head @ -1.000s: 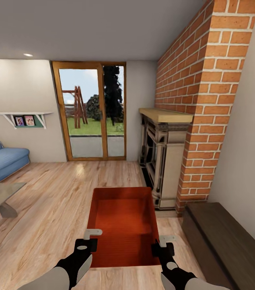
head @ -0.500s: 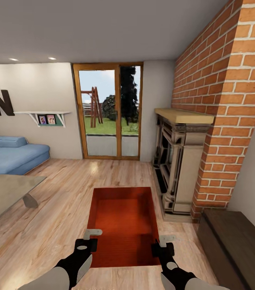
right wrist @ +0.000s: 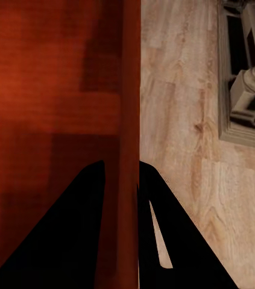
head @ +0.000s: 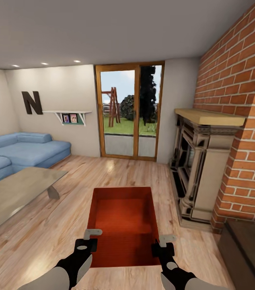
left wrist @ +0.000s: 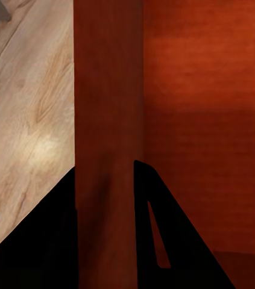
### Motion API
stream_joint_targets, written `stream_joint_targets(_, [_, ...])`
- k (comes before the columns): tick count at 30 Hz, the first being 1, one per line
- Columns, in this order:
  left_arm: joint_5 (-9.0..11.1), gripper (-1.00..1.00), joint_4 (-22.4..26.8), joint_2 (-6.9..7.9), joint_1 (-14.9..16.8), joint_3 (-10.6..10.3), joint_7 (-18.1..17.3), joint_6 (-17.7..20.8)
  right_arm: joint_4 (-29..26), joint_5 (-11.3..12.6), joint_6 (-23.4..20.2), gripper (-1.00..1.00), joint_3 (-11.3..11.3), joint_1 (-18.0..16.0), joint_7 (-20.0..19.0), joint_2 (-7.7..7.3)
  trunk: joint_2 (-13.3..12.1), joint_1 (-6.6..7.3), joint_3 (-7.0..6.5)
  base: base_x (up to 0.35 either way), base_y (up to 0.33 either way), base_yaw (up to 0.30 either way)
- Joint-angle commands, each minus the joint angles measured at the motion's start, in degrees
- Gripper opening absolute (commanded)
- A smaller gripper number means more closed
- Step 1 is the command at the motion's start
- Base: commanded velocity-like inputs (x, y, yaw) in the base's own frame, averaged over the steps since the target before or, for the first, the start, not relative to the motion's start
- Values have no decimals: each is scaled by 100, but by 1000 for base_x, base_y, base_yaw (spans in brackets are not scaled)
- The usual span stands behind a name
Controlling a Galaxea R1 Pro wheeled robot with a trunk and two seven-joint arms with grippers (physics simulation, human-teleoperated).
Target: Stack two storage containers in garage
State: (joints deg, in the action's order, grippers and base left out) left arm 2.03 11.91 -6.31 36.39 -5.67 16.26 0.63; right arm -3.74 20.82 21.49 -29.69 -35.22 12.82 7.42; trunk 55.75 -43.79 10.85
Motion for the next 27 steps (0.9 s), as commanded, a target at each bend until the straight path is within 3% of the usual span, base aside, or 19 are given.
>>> stream_joint_targets(1, [-44,-100,22,-19,8,30,17,7,14,54,-6,-100,-133,-2,-25,40,6,-1,8,0,0,300])
stream_joint_targets(27, [-38,-100,13,-18,8,31,17,7,14,52,-11,-100,-133,-2,-33,32,6,-1,5,0,0,300])
